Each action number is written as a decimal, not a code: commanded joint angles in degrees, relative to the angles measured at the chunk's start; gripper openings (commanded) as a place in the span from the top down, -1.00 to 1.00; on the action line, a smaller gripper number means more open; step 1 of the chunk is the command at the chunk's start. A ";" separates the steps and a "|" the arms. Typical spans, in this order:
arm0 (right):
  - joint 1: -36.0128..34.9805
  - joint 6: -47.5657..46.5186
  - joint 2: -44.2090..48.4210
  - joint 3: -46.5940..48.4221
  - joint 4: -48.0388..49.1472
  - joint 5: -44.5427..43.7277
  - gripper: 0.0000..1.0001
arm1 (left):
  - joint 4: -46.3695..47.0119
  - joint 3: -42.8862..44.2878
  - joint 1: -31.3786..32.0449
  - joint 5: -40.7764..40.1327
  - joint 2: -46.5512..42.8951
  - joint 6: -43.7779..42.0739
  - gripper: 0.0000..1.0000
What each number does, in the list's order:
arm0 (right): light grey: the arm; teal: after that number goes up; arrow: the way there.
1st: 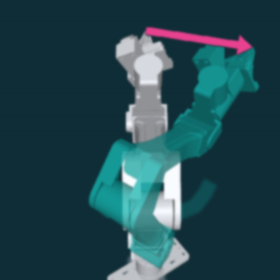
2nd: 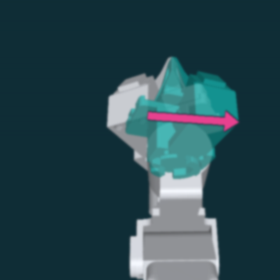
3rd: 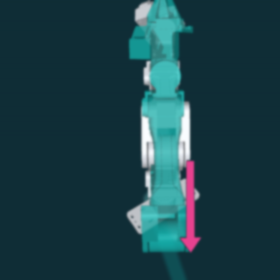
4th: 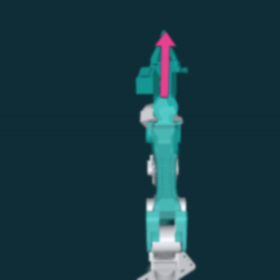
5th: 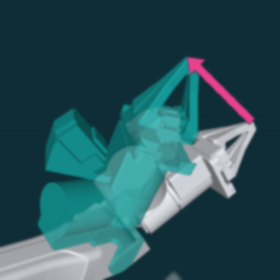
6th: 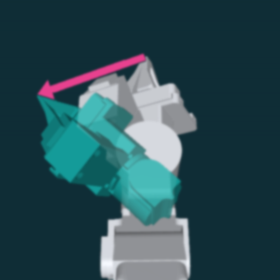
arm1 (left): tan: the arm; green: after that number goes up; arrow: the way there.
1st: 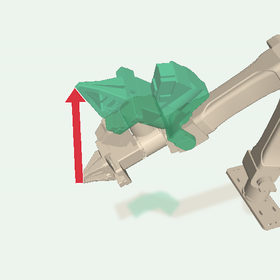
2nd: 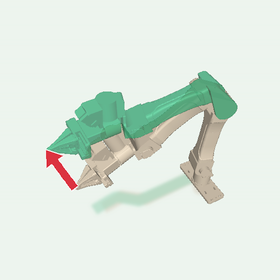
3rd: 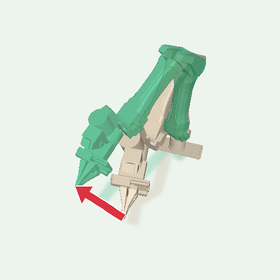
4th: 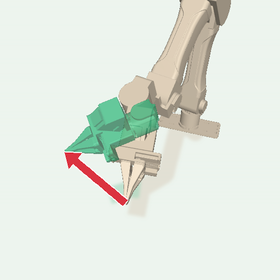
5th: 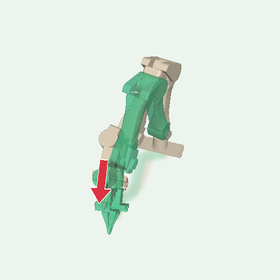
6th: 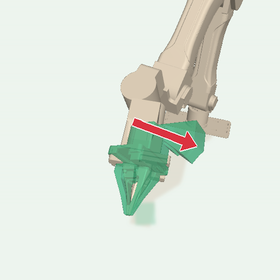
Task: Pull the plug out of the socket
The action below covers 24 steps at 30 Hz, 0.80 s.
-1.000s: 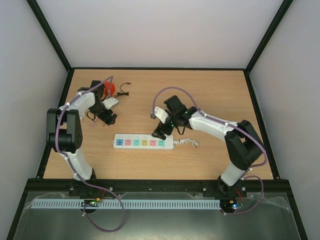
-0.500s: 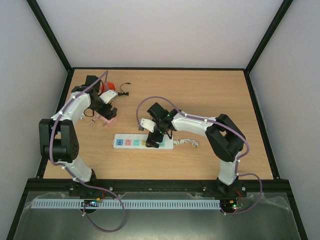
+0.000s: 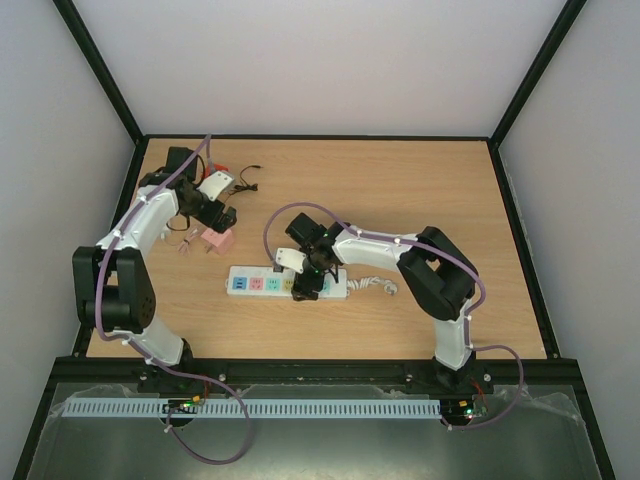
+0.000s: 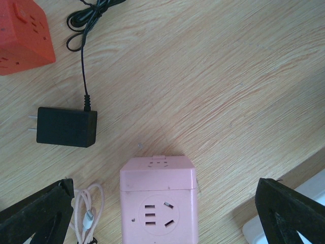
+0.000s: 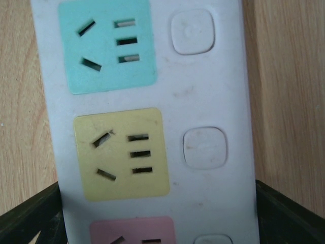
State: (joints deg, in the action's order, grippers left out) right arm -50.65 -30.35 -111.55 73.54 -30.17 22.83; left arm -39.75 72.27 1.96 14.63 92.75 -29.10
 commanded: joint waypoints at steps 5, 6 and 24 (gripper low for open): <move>1.67 -0.83 0.86 -0.49 -2.32 -3.76 -0.43 | 0.58 -0.46 -0.20 1.46 -1.70 0.67 -0.99; 2.50 -0.58 0.87 -0.76 -2.28 -3.54 -0.41 | 0.63 -0.46 -0.20 1.32 -1.70 0.63 -0.99; 27.52 2.37 -1.35 -4.02 -1.98 -6.06 -0.36 | 2.29 -0.44 -0.20 2.38 -2.16 -0.15 -0.99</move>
State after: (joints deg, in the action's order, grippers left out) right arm -29.78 -30.85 -108.49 69.04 -29.26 22.48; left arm -38.26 72.27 1.96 15.75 92.49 -29.08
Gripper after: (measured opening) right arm 0.810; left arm 0.997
